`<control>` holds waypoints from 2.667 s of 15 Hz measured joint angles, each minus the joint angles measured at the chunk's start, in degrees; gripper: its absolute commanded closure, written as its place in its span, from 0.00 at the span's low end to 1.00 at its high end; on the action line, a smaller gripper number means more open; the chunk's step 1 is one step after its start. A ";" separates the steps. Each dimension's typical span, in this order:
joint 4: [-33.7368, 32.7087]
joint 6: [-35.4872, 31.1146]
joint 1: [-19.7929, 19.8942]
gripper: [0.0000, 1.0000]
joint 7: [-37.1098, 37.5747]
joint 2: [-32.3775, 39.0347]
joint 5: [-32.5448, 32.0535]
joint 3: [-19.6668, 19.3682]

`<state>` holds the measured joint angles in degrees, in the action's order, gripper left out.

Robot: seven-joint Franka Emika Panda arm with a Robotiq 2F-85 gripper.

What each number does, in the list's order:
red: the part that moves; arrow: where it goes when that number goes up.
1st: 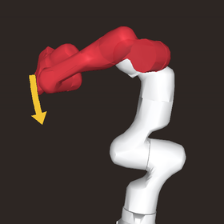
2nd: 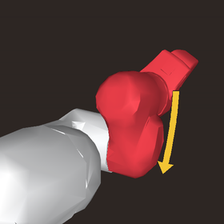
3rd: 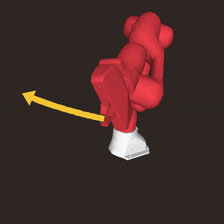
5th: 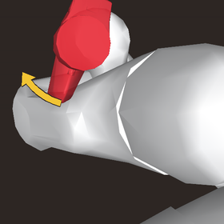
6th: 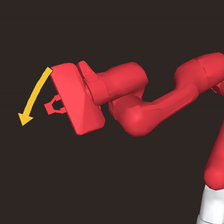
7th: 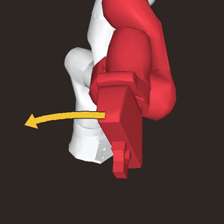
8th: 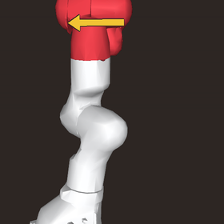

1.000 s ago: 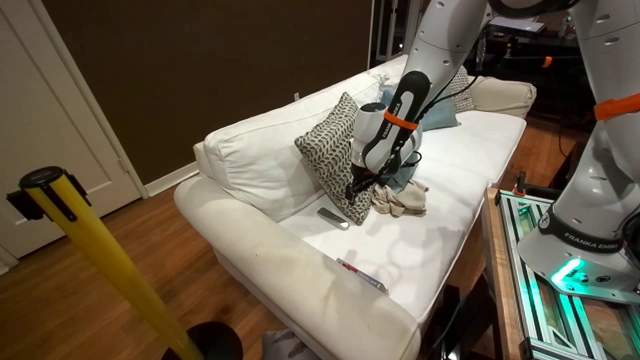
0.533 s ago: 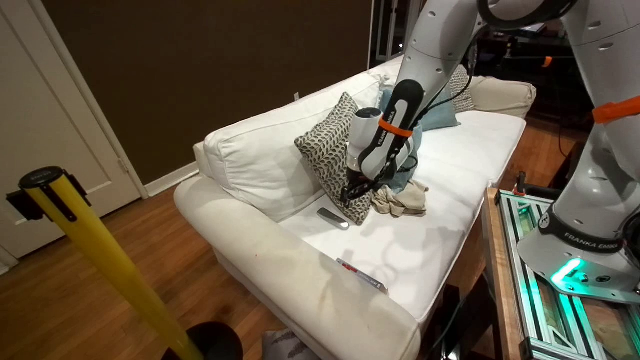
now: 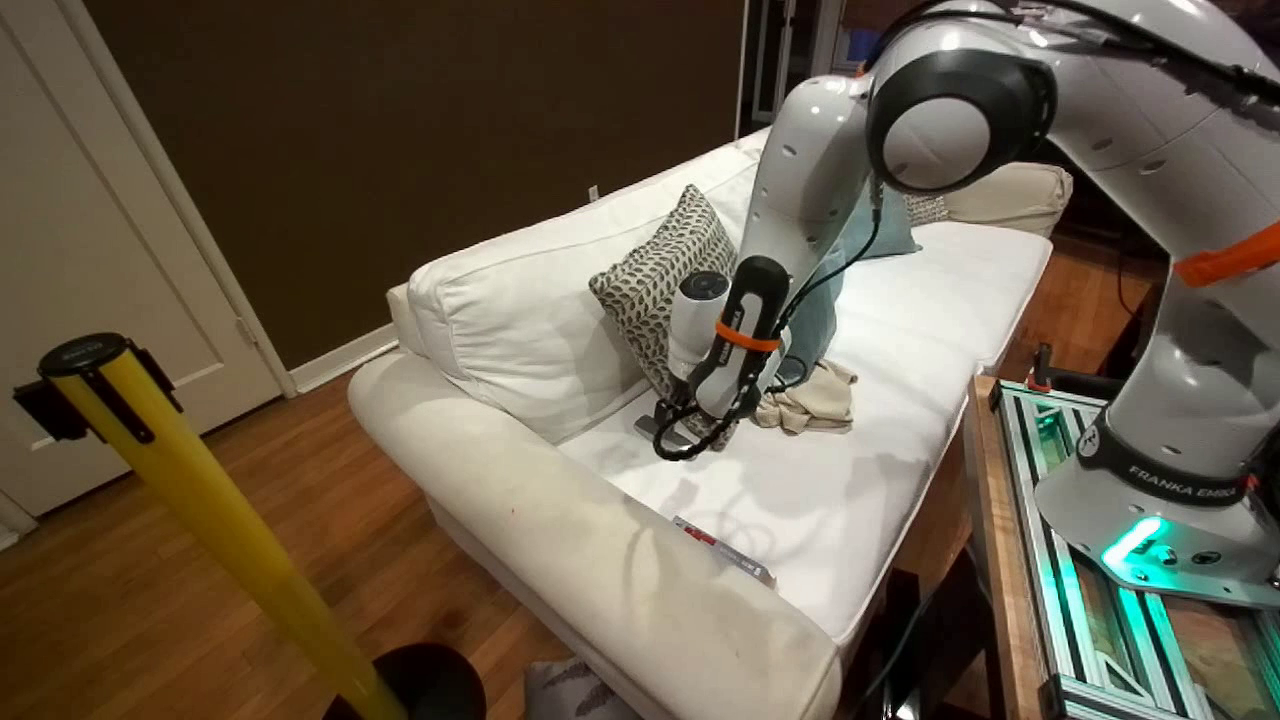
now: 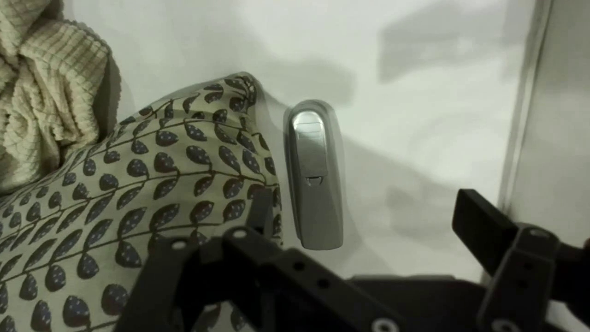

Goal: Flip the remote

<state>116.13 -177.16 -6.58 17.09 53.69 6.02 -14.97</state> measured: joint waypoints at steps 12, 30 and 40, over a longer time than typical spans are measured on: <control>-23.72 6.22 1.82 0.00 2.18 21.61 1.92 -1.40; -38.62 20.64 5.79 0.78 1.70 28.39 1.40 0.68; -18.78 29.88 3.08 0.78 -5.68 8.69 -0.87 2.01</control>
<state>97.35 -147.28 -3.50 11.41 62.38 5.14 -12.96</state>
